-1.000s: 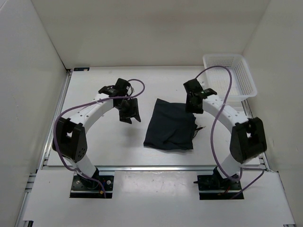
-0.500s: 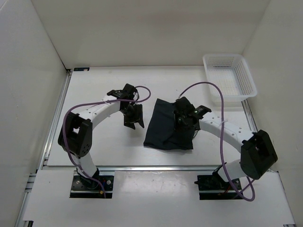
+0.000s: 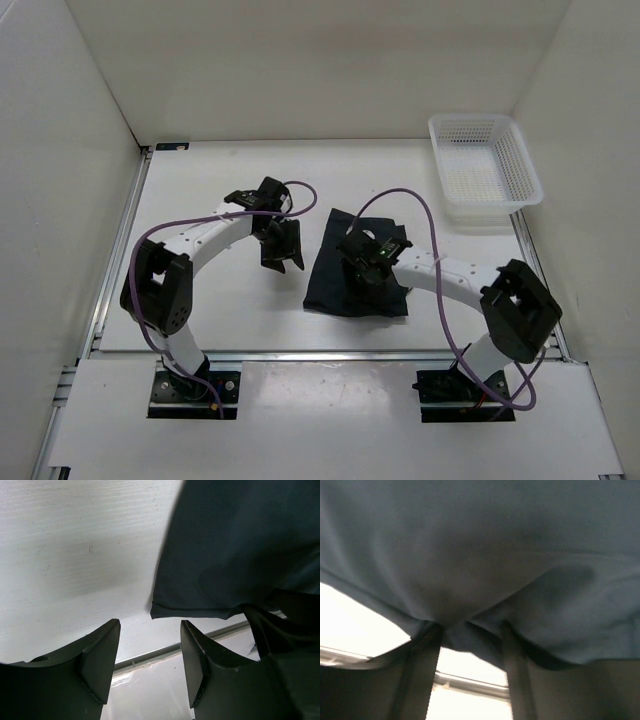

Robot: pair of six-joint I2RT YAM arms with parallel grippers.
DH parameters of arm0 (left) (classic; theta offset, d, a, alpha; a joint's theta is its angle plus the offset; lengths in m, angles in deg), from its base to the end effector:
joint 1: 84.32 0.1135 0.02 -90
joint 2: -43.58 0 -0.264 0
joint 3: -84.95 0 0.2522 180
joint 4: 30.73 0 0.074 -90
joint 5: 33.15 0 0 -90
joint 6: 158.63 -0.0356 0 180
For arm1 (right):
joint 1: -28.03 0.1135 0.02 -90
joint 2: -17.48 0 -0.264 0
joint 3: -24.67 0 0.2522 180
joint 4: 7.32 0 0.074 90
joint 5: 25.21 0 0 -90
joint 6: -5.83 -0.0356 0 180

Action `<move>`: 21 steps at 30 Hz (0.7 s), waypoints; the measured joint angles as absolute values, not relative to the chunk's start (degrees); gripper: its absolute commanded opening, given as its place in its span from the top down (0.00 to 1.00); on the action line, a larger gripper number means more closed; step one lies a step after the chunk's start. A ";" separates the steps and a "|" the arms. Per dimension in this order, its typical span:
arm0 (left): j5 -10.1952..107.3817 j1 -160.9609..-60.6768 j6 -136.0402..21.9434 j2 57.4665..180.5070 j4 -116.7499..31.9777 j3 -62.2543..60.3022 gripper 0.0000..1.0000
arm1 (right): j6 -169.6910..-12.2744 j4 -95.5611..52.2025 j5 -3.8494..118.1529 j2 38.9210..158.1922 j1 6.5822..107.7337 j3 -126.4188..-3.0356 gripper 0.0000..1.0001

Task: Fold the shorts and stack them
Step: Fold the shorts

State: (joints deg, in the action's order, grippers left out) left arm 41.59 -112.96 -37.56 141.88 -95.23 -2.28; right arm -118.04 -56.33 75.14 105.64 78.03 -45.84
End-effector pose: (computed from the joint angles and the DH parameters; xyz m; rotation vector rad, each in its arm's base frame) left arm 0.2874 -0.1676 0.2214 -0.0128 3.0088 -0.5391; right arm 0.1946 0.2219 0.2008 -0.3304 2.6938 0.1917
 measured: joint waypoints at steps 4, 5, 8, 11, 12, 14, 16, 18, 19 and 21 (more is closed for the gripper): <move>41.67 -112.96 -37.49 140.72 -95.23 -2.19 0.37 | -118.36 -55.98 75.43 107.95 78.20 -45.89 0.90; 41.72 -112.96 -37.51 140.40 -95.19 -2.08 0.37 | -118.30 -55.96 75.45 107.93 78.23 -45.89 1.00; 42.00 -112.96 -37.49 139.54 -95.12 -1.40 0.37 | -118.71 -56.15 76.54 107.36 78.27 -45.84 1.00; 42.51 -112.96 -37.49 139.48 -95.06 -1.21 0.37 | -118.76 -56.79 77.66 104.02 78.49 -45.04 1.00; 42.59 -112.96 -37.49 139.43 -95.01 -1.03 0.37 | -118.84 -57.05 77.94 102.05 78.58 -44.49 1.00; 42.77 -112.96 -37.49 139.35 -95.08 -0.60 0.37 | -119.08 -57.44 78.57 97.59 78.79 -43.29 1.00; 43.01 -112.96 -37.49 139.35 -95.06 -0.40 0.37 | -119.59 -58.25 79.32 93.57 78.99 -42.59 1.00; 43.16 -112.96 -37.49 139.35 -95.03 -0.40 0.37 | -119.94 -58.86 80.43 90.58 79.17 -42.24 1.00; 43.25 -112.96 -37.49 139.35 -95.03 -0.40 0.37 | -120.07 -59.17 80.96 89.68 79.17 -42.06 1.00; 43.42 -112.96 -37.49 139.35 -95.03 -0.40 0.37 | -120.24 -60.11 81.68 88.81 79.17 -41.50 0.90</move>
